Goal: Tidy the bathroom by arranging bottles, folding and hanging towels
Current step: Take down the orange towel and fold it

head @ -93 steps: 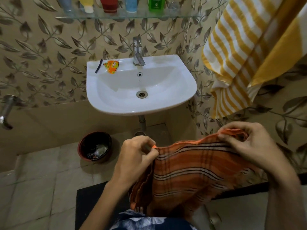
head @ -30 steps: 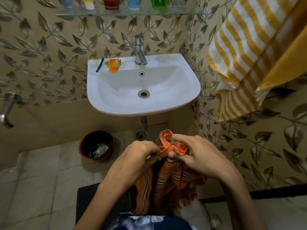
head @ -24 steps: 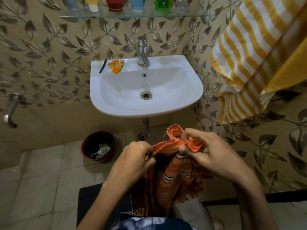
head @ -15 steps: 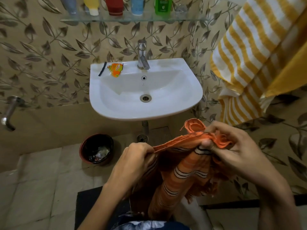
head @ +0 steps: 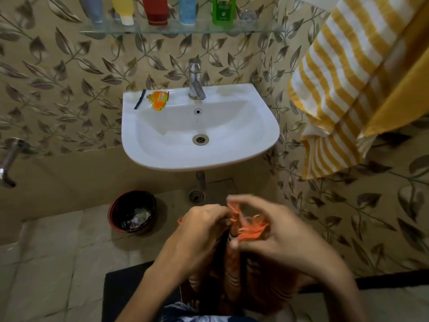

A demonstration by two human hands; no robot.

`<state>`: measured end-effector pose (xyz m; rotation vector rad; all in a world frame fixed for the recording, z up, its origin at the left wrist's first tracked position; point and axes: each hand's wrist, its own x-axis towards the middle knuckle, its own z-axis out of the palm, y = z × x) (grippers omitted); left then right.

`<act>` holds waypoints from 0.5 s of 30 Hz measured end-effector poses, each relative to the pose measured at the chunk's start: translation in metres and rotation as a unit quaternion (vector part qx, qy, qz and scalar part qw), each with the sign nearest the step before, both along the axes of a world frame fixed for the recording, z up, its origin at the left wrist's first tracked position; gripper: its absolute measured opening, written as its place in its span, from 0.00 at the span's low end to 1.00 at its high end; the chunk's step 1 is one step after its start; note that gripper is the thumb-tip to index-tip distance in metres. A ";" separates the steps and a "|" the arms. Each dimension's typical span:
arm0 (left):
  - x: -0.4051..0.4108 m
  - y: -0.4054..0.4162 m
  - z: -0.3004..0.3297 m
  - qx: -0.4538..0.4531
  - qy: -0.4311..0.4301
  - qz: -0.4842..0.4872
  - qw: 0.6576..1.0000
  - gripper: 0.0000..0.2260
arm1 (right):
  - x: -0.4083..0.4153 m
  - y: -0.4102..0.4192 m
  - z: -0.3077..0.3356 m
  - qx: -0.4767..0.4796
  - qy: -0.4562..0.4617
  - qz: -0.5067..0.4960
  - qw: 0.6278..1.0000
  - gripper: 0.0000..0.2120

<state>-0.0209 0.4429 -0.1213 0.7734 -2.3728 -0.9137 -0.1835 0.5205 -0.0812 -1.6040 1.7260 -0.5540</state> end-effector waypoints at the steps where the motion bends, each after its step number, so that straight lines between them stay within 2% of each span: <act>1: 0.000 0.002 0.003 -0.005 0.006 -0.010 1.000 0.08 | 0.004 -0.003 -0.005 -0.011 0.029 0.012 0.999 0.24; 3: 0.002 0.004 0.007 0.000 0.014 -0.015 1.000 0.07 | 0.005 -0.008 -0.009 -0.037 0.065 -0.006 0.997 0.14; 5: 0.004 0.006 0.008 0.003 0.018 -0.014 1.000 0.07 | 0.002 -0.009 -0.011 -0.046 0.061 -0.009 0.997 0.11; 9: 0.006 0.009 0.008 0.032 0.041 -0.041 0.998 0.07 | -0.002 -0.006 -0.009 -0.071 0.013 0.037 0.997 0.10; 15: 0.014 0.008 0.004 0.174 0.059 -0.078 0.980 0.13 | -0.017 0.003 0.009 -0.152 -0.051 -0.006 0.987 0.09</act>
